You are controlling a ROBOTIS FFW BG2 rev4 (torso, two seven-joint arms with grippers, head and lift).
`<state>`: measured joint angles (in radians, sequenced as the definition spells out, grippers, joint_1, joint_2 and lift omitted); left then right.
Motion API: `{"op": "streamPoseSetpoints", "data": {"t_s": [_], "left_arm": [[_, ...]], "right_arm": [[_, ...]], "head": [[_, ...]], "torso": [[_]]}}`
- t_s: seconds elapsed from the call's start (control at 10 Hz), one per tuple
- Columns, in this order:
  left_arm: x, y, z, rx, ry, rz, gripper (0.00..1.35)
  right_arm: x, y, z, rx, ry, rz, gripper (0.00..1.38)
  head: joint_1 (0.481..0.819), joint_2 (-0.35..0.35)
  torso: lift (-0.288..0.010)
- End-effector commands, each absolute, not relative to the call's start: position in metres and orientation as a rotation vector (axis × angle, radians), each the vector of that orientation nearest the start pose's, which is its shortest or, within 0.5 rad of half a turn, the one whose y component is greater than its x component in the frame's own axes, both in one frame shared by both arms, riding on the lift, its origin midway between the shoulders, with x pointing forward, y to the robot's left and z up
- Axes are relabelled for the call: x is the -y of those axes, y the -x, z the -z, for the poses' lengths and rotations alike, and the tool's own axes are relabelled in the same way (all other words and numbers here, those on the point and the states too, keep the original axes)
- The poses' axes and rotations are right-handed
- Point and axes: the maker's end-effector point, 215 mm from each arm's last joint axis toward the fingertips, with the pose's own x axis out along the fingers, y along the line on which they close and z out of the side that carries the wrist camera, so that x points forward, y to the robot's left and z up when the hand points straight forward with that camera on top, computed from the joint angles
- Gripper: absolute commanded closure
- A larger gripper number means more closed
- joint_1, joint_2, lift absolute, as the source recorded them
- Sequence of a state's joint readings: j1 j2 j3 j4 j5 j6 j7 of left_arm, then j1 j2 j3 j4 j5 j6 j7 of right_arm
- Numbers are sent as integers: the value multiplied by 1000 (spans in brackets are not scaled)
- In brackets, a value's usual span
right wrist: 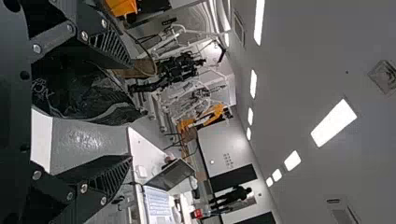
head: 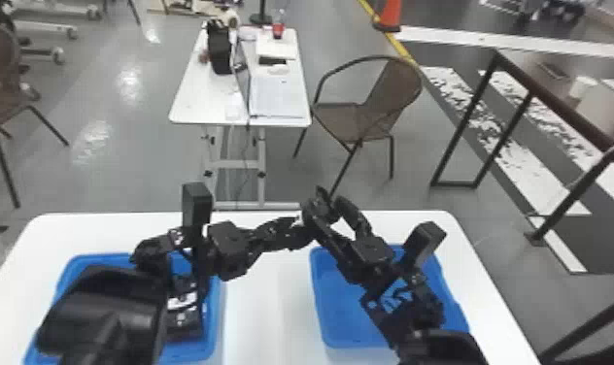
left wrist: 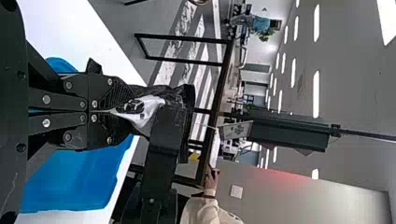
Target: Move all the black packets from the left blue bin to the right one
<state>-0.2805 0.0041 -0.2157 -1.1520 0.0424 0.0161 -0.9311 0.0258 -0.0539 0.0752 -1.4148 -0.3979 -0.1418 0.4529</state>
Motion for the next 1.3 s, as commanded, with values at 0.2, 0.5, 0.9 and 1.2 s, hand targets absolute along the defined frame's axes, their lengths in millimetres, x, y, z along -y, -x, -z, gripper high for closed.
{"op": "streamPoseSetpoints", "data": {"t_s": [0.2,0.5,0.9,1.2], "left_arm": [[30,-541,390,-148,45,1106,1125],[2,-546,406,-174,108,1007,58],[-85,-539,414,-200,161,793,174],[-161,-519,428,-237,162,658,176]], "right_arm": [[126,-546,385,5,-467,-456,1110],[137,-543,385,26,-575,-451,1216],[218,-543,431,-20,-585,-293,1246],[271,-531,510,-188,-544,-204,1246]], "head": [[695,-167],[695,-147],[695,-135],[695,-128]], "torso": [[0],[0],[0],[0]]}}
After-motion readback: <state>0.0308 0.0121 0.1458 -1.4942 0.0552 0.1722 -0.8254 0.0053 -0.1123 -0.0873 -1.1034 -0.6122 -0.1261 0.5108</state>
